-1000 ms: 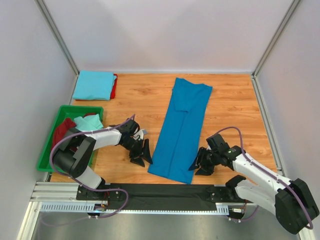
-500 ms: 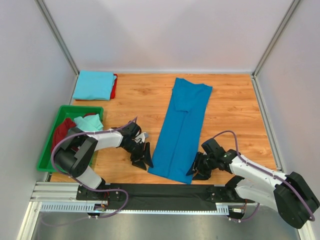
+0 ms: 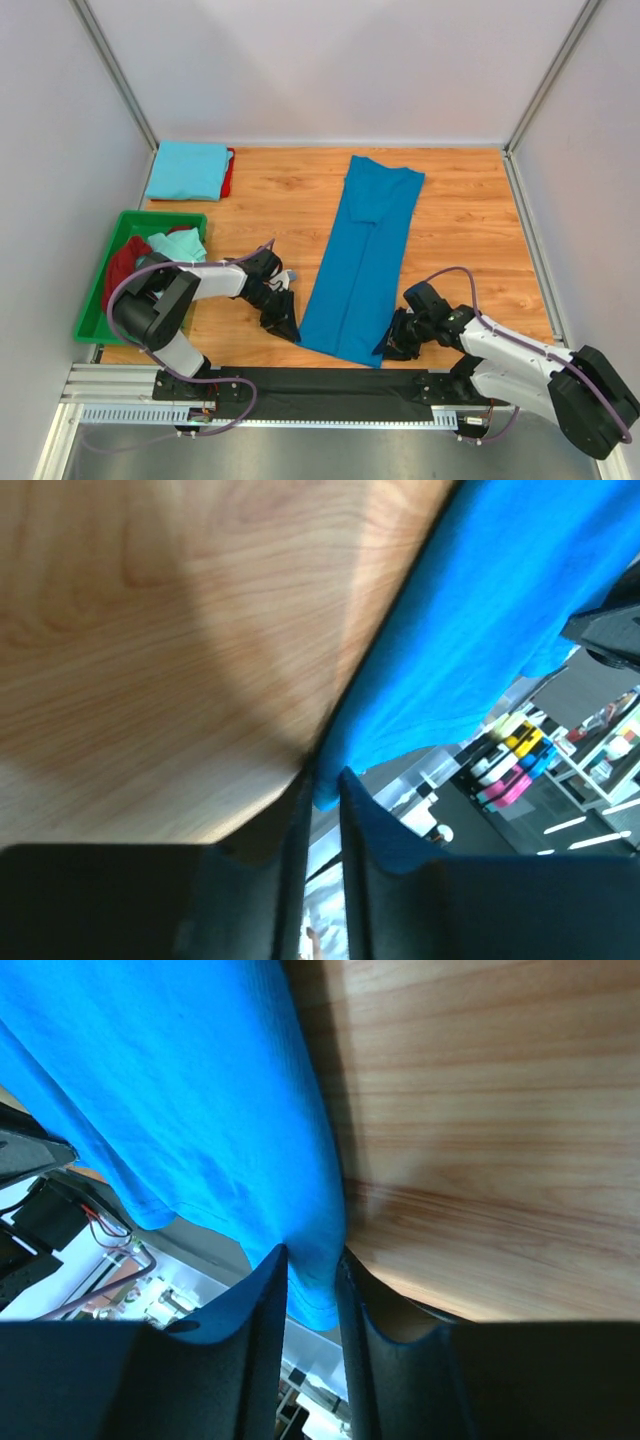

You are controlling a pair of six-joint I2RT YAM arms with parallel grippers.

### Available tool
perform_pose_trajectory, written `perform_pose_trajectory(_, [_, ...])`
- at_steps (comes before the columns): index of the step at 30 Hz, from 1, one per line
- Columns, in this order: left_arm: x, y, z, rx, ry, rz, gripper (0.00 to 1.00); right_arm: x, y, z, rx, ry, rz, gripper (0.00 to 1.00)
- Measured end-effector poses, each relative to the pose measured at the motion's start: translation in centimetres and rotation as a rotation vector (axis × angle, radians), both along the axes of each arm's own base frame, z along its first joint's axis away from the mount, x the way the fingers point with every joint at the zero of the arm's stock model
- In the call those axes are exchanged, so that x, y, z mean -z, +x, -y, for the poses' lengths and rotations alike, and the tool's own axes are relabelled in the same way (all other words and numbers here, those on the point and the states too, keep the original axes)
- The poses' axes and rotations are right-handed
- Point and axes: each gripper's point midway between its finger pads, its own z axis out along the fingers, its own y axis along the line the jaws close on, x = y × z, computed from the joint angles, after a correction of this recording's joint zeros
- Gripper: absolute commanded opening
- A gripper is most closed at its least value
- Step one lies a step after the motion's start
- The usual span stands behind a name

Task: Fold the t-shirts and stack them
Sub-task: Fold the tshirt

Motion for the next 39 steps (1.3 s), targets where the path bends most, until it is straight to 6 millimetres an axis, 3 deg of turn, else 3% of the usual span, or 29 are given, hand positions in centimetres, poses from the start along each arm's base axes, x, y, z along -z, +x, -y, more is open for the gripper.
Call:
perform_pose_trajectory(3, [0.3,-0.1,-0.1,0.0,0.007,-0.009,0.0,0.2,-0.1,-0.1,0.0,0.006,-0.008,0.14])
perform_pose_trajectory(6, [0.3,-0.2,0.1,0.002,0.001,-0.012,0.0,0.4,-0.1,-0.1,0.002,0.004,-0.01,0.0])
perform_pose_trajectory(13, [-0.3,-0.7,0.3,0.035,0.026,0.044,0.0,0.2,-0.5,0.8,0.014,-0.012,0.017,0.0])
perform_pose_trajectory(17, [-2.3,0.2,0.8,0.042,0.033,0.097,0.0,-0.9,0.1,1.6,0.045,-0.037,0.058,0.0])
perform_pose_trajectory(21, [-6.3,4.8,3.1,0.026,0.017,0.206,0.0,-3.8,4.4,2.9,0.147,-0.067,0.13,0.0])
perform_pose_trajectory(24, [-9.9,10.5,6.1,0.001,-0.035,0.31,0.0,-6.0,8.7,4.5,0.211,-0.104,0.163,0.0])
perform_pose_trajectory(27, [-11.8,16.2,8.0,-0.038,-0.056,0.374,0.0,-7.7,13.5,6.2,0.226,-0.148,0.177,0.0])
perform_pose_trajectory(30, [-11.8,20.8,9.0,-0.077,-0.056,0.397,0.0,-9.1,18.1,7.1,0.193,-0.169,0.206,0.0])
perform_pose_trajectory(33, [-10.8,24.0,9.2,-0.108,-0.043,0.387,0.0,-9.2,21.5,7.6,0.161,-0.175,0.217,0.0])
perform_pose_trajectory(36, [-9.6,26.2,9.5,-0.121,-0.033,0.376,0.0,-8.5,23.4,8.2,0.143,-0.178,0.198,0.0])
perform_pose_trajectory(39, [-8.6,26.9,10.0,-0.119,-0.03,0.363,0.0,-7.7,24.4,8.7,0.132,-0.174,0.174,0.0])
